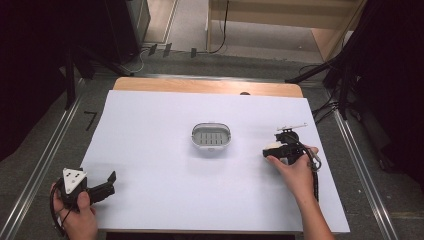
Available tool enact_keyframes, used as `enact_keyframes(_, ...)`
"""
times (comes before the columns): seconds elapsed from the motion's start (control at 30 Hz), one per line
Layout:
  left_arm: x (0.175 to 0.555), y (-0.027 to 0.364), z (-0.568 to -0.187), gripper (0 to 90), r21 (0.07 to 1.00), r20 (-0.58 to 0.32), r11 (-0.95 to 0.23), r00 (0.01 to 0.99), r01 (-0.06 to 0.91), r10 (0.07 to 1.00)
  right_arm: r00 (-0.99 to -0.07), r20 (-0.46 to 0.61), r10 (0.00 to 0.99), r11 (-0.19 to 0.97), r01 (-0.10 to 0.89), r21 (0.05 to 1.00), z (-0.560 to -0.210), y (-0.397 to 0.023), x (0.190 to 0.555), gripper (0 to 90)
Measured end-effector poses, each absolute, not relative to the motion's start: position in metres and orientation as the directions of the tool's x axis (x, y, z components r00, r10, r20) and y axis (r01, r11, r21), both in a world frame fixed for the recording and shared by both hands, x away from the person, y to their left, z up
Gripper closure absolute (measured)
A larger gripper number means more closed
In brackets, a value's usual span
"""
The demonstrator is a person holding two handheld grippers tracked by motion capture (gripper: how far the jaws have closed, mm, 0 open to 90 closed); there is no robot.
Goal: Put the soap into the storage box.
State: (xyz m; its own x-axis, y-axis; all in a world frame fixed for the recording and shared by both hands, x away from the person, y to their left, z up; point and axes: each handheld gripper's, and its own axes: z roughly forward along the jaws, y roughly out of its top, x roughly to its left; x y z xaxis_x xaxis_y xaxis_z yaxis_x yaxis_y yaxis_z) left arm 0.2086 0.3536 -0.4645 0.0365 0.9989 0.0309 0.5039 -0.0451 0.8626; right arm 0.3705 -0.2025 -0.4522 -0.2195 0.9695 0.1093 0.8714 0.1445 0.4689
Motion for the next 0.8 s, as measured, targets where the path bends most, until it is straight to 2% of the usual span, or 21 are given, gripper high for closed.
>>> enact_keyframes(0.4, 0.208, 0.353, -0.464, 0.0, 0.862, 0.036, -0.051, 0.039, 0.505, 0.999, -0.220, 0.107, 0.970, 0.150, 0.881, 0.449, -0.451, -0.201, 0.371, 24.3)
enact_keyframes(0.8, 0.208, 0.353, -0.464, 0.0, 0.861, 0.036, -0.052, 0.042, 0.506, 0.998, -0.238, 0.169, 0.956, 0.130, 0.865, 0.484, -0.440, -0.206, 0.370, 24.4)
